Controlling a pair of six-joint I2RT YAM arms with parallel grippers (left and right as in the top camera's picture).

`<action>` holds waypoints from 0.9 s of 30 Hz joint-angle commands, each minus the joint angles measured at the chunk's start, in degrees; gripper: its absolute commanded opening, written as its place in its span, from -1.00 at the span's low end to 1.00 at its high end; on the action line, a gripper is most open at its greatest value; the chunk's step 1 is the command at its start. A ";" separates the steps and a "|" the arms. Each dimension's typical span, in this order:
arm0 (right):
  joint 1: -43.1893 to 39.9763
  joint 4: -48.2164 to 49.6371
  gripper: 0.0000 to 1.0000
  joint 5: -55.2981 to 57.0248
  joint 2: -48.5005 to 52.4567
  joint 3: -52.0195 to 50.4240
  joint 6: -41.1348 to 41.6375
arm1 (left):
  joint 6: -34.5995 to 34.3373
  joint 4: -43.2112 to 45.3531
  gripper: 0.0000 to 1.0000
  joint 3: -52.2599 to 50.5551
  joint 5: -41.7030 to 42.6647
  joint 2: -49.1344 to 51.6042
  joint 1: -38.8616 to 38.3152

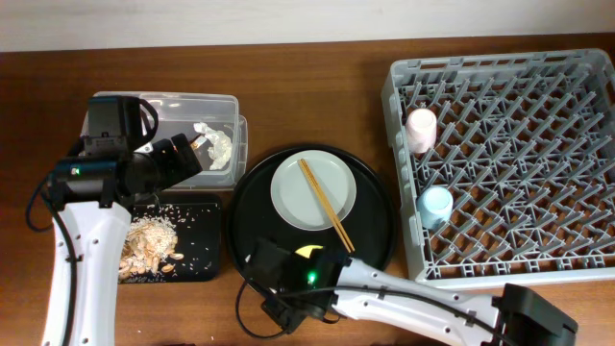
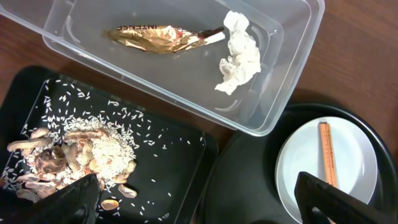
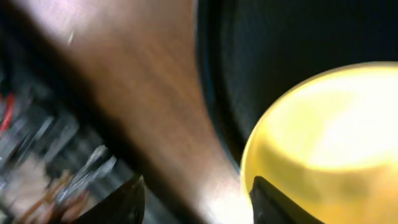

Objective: Sort waste into correct bins and load items into the dishwasher rack
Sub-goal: 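Grasp the yellow bowl with the right gripper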

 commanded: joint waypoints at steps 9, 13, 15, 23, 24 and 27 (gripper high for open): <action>-1.14 6.03 -0.12 7.08 1.60 -4.76 3.04 | -0.35 0.11 0.98 -0.22 -0.61 -0.59 0.24; -2.47 6.38 -0.37 5.11 3.23 -4.70 2.84 | -0.35 0.09 0.98 -0.22 -0.61 -0.61 0.24; -2.56 6.47 -0.45 5.09 3.23 -4.72 2.82 | -0.35 0.09 0.98 -0.22 -0.61 -0.59 0.24; -2.73 6.49 -0.53 4.70 3.45 -4.72 2.84 | -0.35 0.09 0.98 -0.22 -0.61 -0.61 0.24; -2.73 6.51 -0.53 4.70 3.45 -4.72 2.84 | -0.35 0.11 0.98 -0.22 -0.61 -0.61 0.24; -2.73 6.62 -0.35 4.57 4.09 -4.72 2.84 | -0.35 0.09 0.99 -0.22 -0.61 -0.61 0.24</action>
